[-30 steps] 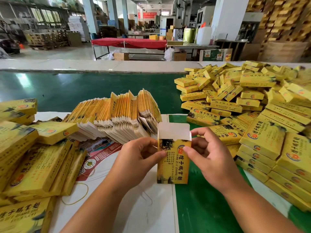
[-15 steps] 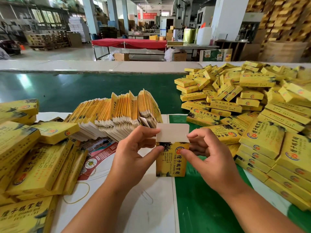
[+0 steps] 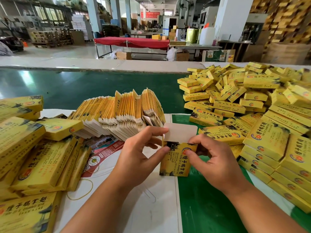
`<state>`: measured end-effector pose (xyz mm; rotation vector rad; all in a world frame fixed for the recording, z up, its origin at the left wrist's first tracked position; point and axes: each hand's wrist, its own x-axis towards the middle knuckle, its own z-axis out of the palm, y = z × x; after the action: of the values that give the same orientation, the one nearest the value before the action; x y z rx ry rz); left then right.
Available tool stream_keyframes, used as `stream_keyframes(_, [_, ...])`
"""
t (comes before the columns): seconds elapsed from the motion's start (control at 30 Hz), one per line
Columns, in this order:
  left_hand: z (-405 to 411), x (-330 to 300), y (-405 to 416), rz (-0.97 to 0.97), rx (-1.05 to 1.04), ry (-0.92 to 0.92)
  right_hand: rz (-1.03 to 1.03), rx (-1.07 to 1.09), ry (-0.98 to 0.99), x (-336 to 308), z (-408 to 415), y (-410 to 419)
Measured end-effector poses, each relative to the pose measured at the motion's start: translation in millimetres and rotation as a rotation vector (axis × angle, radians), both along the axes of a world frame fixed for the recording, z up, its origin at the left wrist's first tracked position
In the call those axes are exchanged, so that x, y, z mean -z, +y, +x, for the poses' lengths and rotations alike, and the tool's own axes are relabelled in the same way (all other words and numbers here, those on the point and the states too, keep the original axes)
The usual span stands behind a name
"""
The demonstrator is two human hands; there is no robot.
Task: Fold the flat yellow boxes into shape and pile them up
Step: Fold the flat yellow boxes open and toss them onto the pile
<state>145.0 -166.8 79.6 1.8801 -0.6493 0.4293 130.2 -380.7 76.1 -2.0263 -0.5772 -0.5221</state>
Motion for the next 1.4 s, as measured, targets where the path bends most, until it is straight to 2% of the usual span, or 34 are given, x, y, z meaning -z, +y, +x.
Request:
stream_keyframes(0.07, [0.4,-1.3,0.3,0.031,0.007,-0.018,-0.002,-0.001,0.0,-1.2,-0.4,0.2])
stream_keyframes(0.2, [2.5,-1.2,0.6,0.248,0.062,-0.048,-0.024,-0.002,-0.009,-3.2,-0.6,2.4])
stream_keyframes(0.4, [3.8,-4.5,-1.7,0.243,0.012,-0.094,-0.036,-0.024,-0.002,-3.6,-1.7,3.4])
stream_keyframes(0.6, [-2.6,-2.5,-9.5,0.126,-0.017,-0.106,-0.014,0.012,-0.122,-1.4,1.7,3.6])
stream_keyframes(0.73, [-8.2,1.3,-14.5,-0.11,0.042,0.082,0.202,0.013,-0.029,5.3,0.4,4.5])
stream_keyframes(0.8, [-7.7,2.0,-13.7,-0.173,0.06,0.145,0.237,0.009,0.006,5.4,2.1,4.7])
stream_keyframes(1.0, [-4.9,-2.0,-12.9,-0.092,0.048,0.119,0.187,-0.067,0.025,1.6,2.8,1.0])
stream_keyframes(1.27, [-4.9,-0.5,-10.6,-0.202,0.128,0.138,0.156,-0.079,-0.03,-0.1,1.6,-0.4])
stream_keyframes(1.4, [-3.7,-0.6,-10.9,-0.169,0.088,0.174,0.187,-0.066,-0.02,-2.3,0.3,2.3])
